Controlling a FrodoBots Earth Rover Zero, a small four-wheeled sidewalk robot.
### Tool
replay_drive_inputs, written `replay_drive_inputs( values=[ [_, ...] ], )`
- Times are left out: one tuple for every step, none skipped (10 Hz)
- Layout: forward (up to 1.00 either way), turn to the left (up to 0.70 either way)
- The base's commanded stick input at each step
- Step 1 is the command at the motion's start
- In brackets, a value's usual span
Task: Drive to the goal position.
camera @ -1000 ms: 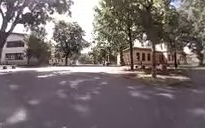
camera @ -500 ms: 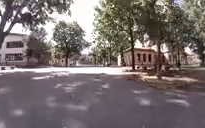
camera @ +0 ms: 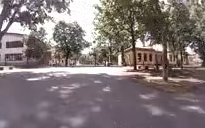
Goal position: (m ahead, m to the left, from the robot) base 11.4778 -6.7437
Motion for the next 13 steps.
replay_drive_inputs(
  values=[
    [0.85,0.01],
    [0.85,0.01],
    [0.85,0.01],
    [0.85,0.01],
    [0.85,0.01],
    [0.85,0.01],
    [0.85,0.01],
    [0.85,0.01],
    [0.85,0.01],
    [0.85,0.01],
    [0.85,0.01],
    [0.85,0.01],
    [0.85,0.01]
  ],
)
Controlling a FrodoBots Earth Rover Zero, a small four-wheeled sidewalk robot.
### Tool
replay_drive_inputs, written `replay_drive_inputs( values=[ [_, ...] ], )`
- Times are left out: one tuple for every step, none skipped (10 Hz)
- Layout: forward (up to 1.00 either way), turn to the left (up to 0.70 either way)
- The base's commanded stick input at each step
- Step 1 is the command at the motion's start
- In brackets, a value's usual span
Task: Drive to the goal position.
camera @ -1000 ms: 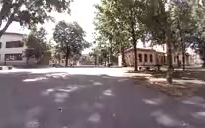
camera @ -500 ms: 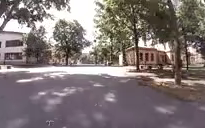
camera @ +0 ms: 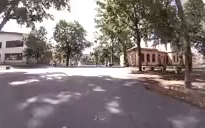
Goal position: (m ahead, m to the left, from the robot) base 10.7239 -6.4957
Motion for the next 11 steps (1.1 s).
replay_drive_inputs(
  values=[
    [0.85,0.01],
    [0.85,0.01],
    [0.85,0.01],
    [0.85,0.01],
    [0.85,0.01],
    [0.85,0.01],
    [0.85,0.01],
    [0.85,0.01],
    [0.85,0.01],
    [0.85,0.01],
    [0.85,0.01]
  ],
)
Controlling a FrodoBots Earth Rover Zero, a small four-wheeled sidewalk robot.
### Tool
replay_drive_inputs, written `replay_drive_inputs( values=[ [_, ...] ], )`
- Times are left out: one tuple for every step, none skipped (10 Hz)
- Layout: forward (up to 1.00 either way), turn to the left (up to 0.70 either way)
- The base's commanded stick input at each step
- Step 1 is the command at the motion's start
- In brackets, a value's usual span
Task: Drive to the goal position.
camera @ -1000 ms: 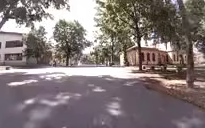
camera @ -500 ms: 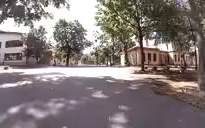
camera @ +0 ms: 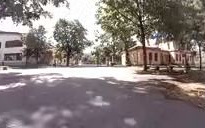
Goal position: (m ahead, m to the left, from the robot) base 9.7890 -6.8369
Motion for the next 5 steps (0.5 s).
replay_drive_inputs(
  values=[
    [0.85,0.01],
    [0.85,0.01],
    [0.85,0.01],
    [0.85,0.01],
    [0.85,0.01]
  ],
)
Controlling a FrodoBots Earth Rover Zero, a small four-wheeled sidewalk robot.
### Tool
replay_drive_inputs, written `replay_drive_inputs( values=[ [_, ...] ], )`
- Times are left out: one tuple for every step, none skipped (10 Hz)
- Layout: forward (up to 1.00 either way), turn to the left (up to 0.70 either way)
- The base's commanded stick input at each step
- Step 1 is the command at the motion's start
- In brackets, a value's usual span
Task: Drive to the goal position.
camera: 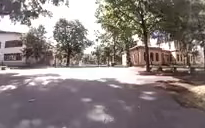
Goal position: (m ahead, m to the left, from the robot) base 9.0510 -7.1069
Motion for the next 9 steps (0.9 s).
replay_drive_inputs(
  values=[
    [0.85,0.01],
    [0.85,0.01],
    [0.85,0.01],
    [0.85,0.01],
    [0.85,0.01],
    [0.85,0.01],
    [0.85,0.01],
    [0.85,0.01],
    [0.85,0.01]
  ],
)
